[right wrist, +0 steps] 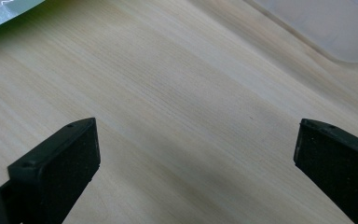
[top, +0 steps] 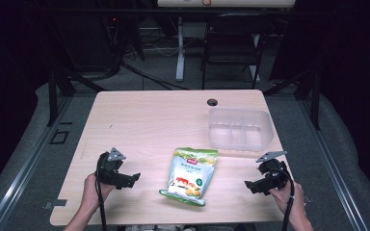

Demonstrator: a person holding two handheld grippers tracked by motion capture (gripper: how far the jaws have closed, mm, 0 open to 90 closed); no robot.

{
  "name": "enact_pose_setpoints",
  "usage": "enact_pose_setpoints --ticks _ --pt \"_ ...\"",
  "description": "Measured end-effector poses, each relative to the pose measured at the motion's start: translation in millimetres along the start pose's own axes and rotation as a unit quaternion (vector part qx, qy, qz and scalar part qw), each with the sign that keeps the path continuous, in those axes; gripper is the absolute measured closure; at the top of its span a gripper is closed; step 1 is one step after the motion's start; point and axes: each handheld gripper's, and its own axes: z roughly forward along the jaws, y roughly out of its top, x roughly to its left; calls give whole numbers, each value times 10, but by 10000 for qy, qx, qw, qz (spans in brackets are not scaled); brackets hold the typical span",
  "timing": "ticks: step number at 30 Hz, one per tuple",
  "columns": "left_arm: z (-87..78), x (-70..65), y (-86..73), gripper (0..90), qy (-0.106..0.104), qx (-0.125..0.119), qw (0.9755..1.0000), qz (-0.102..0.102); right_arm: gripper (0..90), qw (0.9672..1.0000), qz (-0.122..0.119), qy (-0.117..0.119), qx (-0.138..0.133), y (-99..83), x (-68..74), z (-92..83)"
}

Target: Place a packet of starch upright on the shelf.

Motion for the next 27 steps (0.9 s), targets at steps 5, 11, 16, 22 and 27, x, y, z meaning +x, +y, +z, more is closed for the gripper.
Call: enact_pose_setpoints --ticks 5,11,16,22,27 --pt "5 -9 -4 45 15 -32 10000 3 0 10000 5 28 -8 0 9 8" --pt "8 -12 -3 44 -1 -38 10000 31 0 10000 -13 76 9 7 16 8" --pt "7 -11 -1 40 0 -7 10000 86 9 9999 0 168 35 17 31 9" --pt "8 -14 -4 35 -26 -39 10000 88 12 9990 12 456 -3 52 60 -6" --pt "8 -12 -1 34 -78 11 9999 111 9 9975 75 706 -71 72 80 -2"
